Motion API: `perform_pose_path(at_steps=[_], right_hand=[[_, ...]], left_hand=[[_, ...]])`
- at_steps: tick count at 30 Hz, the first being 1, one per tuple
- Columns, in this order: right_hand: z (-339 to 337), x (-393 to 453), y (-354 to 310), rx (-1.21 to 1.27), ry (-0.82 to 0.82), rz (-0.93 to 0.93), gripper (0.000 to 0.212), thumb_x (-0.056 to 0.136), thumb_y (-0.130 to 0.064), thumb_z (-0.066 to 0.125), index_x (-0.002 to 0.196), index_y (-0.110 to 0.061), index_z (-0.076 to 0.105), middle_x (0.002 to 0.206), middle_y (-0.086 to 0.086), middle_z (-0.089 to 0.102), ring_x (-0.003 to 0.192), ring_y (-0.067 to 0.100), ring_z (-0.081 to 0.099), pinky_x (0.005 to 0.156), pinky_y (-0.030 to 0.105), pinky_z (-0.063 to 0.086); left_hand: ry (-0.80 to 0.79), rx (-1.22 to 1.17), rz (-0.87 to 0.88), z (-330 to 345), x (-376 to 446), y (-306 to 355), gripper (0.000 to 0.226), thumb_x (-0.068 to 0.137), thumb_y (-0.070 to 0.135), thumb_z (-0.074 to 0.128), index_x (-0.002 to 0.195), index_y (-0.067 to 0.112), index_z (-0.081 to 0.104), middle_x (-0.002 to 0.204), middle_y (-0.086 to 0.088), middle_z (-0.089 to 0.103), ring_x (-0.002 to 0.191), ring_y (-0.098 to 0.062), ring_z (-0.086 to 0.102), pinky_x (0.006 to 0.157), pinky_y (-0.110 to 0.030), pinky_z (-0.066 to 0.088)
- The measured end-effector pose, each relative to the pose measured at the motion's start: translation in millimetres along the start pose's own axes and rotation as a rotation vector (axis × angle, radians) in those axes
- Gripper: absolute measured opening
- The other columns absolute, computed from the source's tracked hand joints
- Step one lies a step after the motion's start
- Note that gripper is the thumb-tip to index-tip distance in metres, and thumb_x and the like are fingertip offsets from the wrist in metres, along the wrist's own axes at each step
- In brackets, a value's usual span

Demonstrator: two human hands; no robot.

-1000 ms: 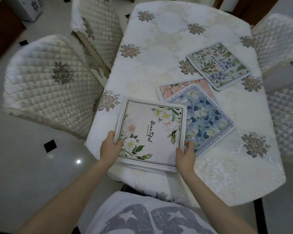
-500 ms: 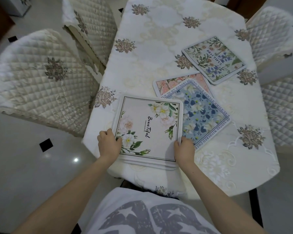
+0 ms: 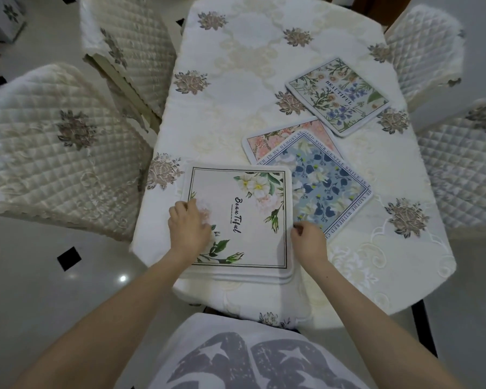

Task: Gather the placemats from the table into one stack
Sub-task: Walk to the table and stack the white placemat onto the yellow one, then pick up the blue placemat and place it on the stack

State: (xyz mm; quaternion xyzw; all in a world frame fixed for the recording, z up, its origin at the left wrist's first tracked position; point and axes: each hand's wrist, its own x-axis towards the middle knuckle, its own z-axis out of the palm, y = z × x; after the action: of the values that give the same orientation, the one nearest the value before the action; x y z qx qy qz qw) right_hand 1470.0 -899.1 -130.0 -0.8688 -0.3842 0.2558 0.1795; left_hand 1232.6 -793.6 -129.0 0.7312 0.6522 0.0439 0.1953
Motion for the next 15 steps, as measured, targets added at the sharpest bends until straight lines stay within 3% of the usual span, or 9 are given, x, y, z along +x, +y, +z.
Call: perform_pose_path(at_steps=[3, 5, 8, 15], right_hand=[[-12, 6, 1, 0.021, 0.047, 0.016, 0.019, 0.093, -0.015, 0.048, 0.078, -0.005, 0.053, 0.069, 0.010, 0.053, 0.064, 0.026, 0.049, 0.051, 0.031, 0.034], [-20, 10, 3, 0.034, 0.082, 0.035, 0.022, 0.093, -0.018, 0.050, 0.095, 0.001, 0.060, 0.089, 0.017, 0.061, 0.081, 0.032, 0.057, 0.065, 0.036, 0.043], [-31, 17, 6, 0.029, 0.130, 0.071, 0.032, 0.094, -0.022, 0.050, 0.116, -0.001, 0.058, 0.111, 0.017, 0.059, 0.096, 0.033, 0.058, 0.076, 0.036, 0.045], [-43, 36, 12, 0.085, 0.211, 0.180, 0.029, 0.093, -0.025, 0.052, 0.112, -0.003, 0.055, 0.110, 0.016, 0.058, 0.099, 0.032, 0.056, 0.078, 0.035, 0.045]], left_hand=[[-0.028, -0.086, 0.108, -3, 21, 27, 0.060, 0.081, 0.020, 0.061, 0.135, 0.004, 0.040, 0.125, -0.020, 0.043, 0.116, -0.034, 0.038, 0.096, -0.039, 0.037], [-0.046, -0.117, 0.182, -3, 35, 46, 0.061, 0.083, 0.026, 0.062, 0.135, 0.006, 0.040, 0.126, -0.018, 0.042, 0.118, -0.032, 0.038, 0.096, -0.038, 0.037], [-0.062, -0.127, 0.293, -1, 55, 75, 0.060, 0.083, 0.031, 0.062, 0.134, 0.008, 0.041, 0.126, -0.015, 0.043, 0.118, -0.031, 0.040, 0.093, -0.039, 0.039], [-0.120, -0.099, 0.523, 10, 100, 134, 0.060, 0.083, 0.034, 0.062, 0.133, 0.007, 0.042, 0.126, -0.016, 0.047, 0.116, -0.032, 0.043, 0.093, -0.041, 0.041]])
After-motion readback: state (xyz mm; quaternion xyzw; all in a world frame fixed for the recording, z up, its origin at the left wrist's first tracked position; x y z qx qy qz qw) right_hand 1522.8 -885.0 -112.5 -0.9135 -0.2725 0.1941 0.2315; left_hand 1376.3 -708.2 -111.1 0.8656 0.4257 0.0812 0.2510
